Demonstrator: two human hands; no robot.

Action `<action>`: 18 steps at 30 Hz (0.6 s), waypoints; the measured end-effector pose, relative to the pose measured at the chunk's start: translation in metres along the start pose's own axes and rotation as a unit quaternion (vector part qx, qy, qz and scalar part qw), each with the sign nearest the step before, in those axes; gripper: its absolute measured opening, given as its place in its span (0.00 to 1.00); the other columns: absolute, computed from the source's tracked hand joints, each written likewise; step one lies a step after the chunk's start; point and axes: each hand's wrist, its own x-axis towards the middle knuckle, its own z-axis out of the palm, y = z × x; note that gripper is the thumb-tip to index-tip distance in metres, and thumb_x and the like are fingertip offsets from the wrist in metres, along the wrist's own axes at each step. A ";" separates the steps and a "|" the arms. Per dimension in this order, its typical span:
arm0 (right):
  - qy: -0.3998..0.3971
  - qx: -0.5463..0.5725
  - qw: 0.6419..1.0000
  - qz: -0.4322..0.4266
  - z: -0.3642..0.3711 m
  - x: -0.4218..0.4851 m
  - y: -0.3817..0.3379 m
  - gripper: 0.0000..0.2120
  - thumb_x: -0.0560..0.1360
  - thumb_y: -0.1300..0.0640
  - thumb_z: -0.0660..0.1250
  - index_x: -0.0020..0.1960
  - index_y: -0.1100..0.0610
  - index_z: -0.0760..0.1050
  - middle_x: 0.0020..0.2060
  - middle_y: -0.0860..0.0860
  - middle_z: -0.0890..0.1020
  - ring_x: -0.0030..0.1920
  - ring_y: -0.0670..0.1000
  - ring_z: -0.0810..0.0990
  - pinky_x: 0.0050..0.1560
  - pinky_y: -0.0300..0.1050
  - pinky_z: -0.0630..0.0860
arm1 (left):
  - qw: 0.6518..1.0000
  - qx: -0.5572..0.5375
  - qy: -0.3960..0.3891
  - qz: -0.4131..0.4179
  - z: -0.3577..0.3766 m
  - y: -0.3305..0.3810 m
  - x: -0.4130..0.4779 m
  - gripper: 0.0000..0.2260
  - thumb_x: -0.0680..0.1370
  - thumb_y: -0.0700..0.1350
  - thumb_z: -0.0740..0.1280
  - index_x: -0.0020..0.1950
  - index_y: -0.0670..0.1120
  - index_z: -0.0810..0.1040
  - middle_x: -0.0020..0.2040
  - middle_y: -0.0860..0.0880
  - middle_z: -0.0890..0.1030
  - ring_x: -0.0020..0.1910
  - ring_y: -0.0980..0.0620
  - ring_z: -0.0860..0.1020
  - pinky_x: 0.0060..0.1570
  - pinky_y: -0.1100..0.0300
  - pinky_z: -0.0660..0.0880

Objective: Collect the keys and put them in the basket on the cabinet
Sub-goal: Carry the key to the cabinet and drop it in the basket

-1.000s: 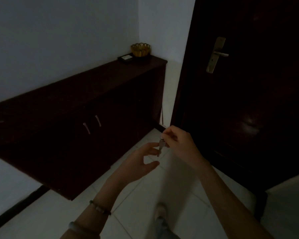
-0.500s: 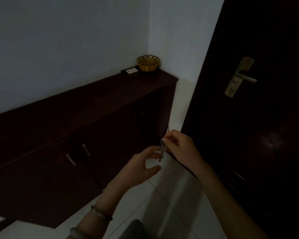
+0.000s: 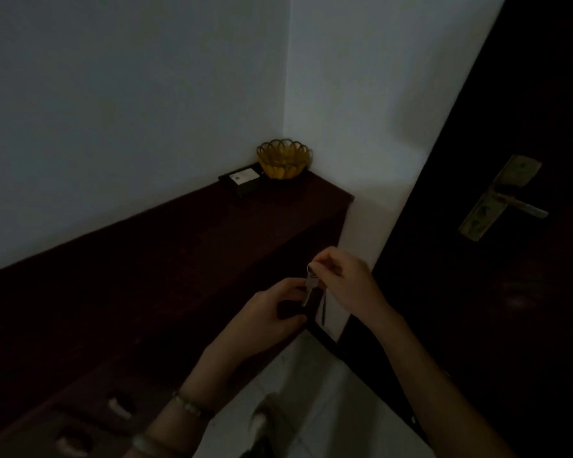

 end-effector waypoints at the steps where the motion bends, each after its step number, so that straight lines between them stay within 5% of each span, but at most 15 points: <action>1: 0.000 -0.011 1.000 -0.004 0.000 0.019 0.001 0.06 0.74 0.54 0.65 0.39 0.45 0.75 0.35 0.44 0.81 0.38 0.41 0.80 0.41 0.43 0.80 | 1.000 0.000 -0.003 0.003 -0.011 -0.004 0.017 0.24 0.73 0.43 0.70 0.62 0.63 0.67 0.52 0.66 0.75 0.55 0.74 0.70 0.49 0.81 0.65; 4: 0.005 -0.031 0.999 -0.018 0.001 0.071 0.003 0.06 0.74 0.53 0.65 0.39 0.44 0.74 0.37 0.45 0.81 0.39 0.41 0.79 0.42 0.45 0.79 | 1.000 0.003 -0.017 0.007 -0.042 -0.017 0.062 0.25 0.73 0.43 0.69 0.62 0.65 0.65 0.52 0.68 0.73 0.55 0.75 0.70 0.48 0.80 0.68; 8: 0.011 -0.019 1.000 -0.009 0.004 0.120 0.006 0.05 0.74 0.53 0.65 0.39 0.44 0.74 0.36 0.46 0.81 0.38 0.43 0.80 0.42 0.49 0.80 | 0.999 0.014 -0.029 -0.003 -0.069 -0.033 0.107 0.24 0.74 0.44 0.69 0.64 0.63 0.64 0.56 0.65 0.75 0.53 0.64 0.76 0.48 0.69 0.76; 11: 0.006 -0.016 1.000 -0.007 0.006 0.148 0.010 0.06 0.74 0.53 0.65 0.39 0.44 0.74 0.37 0.46 0.81 0.39 0.44 0.80 0.43 0.50 0.81 | 0.999 0.020 -0.030 0.001 -0.080 -0.044 0.132 0.24 0.73 0.45 0.69 0.64 0.62 0.64 0.59 0.62 0.74 0.57 0.72 0.70 0.48 0.76 0.71; 18: -0.008 -0.012 1.000 0.003 0.006 0.199 0.029 0.05 0.74 0.54 0.65 0.41 0.46 0.75 0.38 0.47 0.81 0.39 0.44 0.80 0.43 0.48 0.81 | 0.999 0.042 -0.026 0.000 -0.092 -0.065 0.179 0.24 0.73 0.45 0.69 0.64 0.63 0.64 0.56 0.64 0.73 0.56 0.74 0.69 0.47 0.82 0.66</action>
